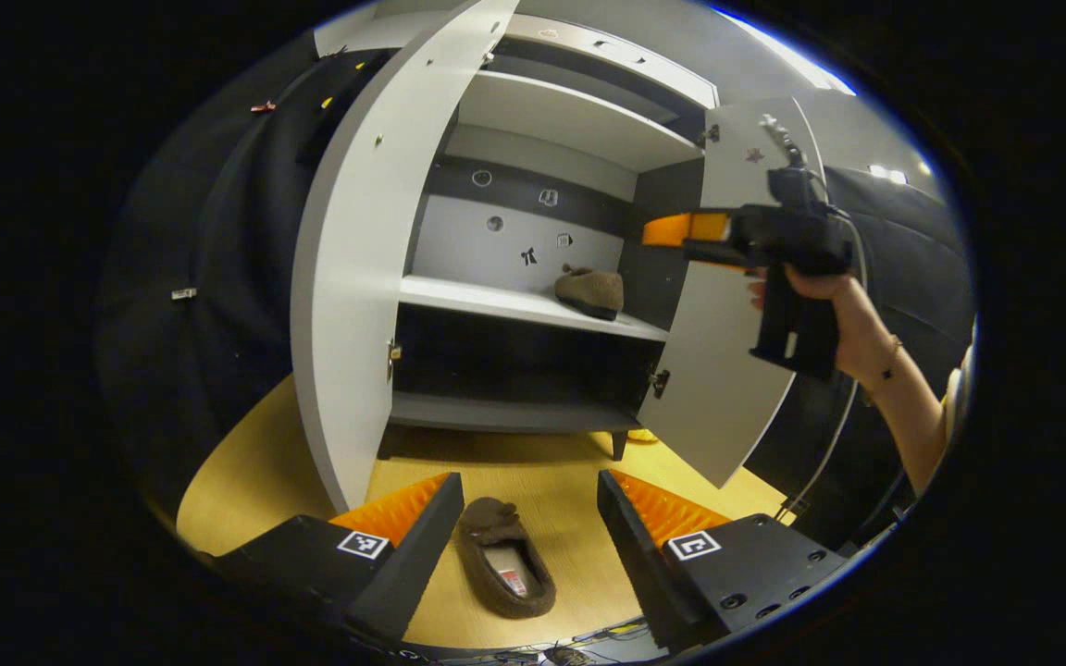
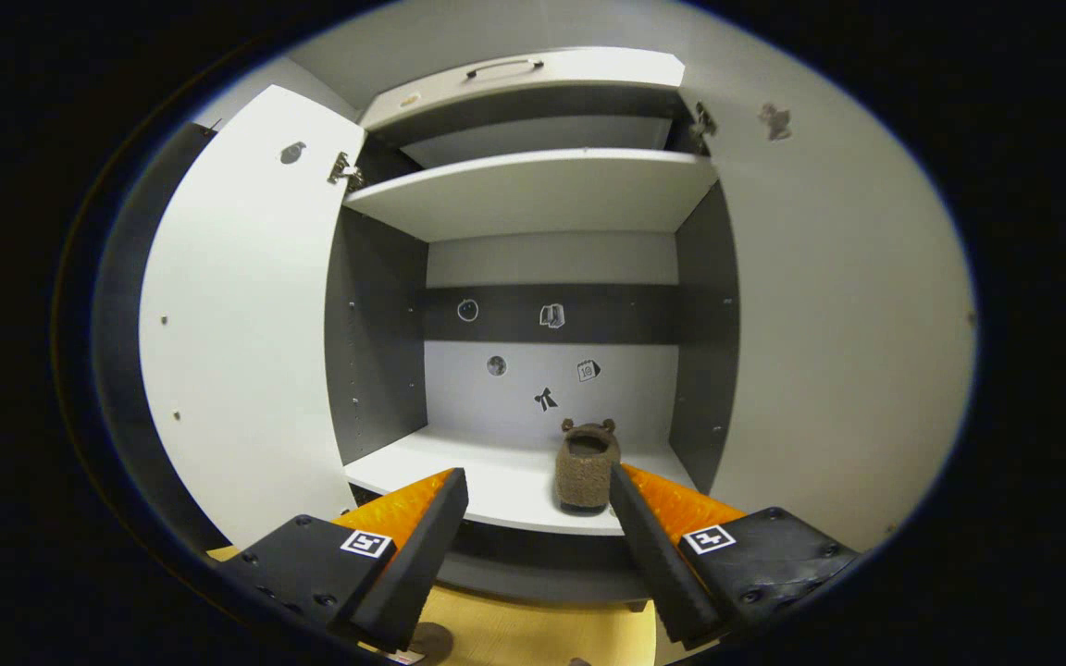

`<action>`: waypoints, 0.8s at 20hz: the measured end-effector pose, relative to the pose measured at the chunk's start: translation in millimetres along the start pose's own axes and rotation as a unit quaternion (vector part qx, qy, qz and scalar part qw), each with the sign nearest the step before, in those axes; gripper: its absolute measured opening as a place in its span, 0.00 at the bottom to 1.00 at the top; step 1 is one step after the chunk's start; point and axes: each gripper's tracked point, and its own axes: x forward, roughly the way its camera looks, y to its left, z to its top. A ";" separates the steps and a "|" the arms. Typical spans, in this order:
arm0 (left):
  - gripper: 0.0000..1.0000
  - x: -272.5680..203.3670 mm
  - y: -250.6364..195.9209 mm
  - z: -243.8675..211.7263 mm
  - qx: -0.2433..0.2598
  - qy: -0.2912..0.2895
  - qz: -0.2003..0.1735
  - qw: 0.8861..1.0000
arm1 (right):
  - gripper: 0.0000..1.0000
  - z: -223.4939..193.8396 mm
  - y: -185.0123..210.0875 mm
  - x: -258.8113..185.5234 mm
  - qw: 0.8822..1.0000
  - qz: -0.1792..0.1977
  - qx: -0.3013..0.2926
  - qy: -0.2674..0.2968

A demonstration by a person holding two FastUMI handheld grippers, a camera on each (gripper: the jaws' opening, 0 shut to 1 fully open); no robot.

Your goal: Grab one shoe with the right hand and put it into the shoe cabinet, grab the other shoe with the left hand and put it into the shoe cabinet; then close the right door with the right hand and the left door with the left hand.

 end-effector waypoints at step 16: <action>0.80 114.9 66.6 -155.9 0.034 0.128 0.056 0.990 | 0.98 -15.6 14.6 -107.1 0.999 0.011 -0.044 -0.018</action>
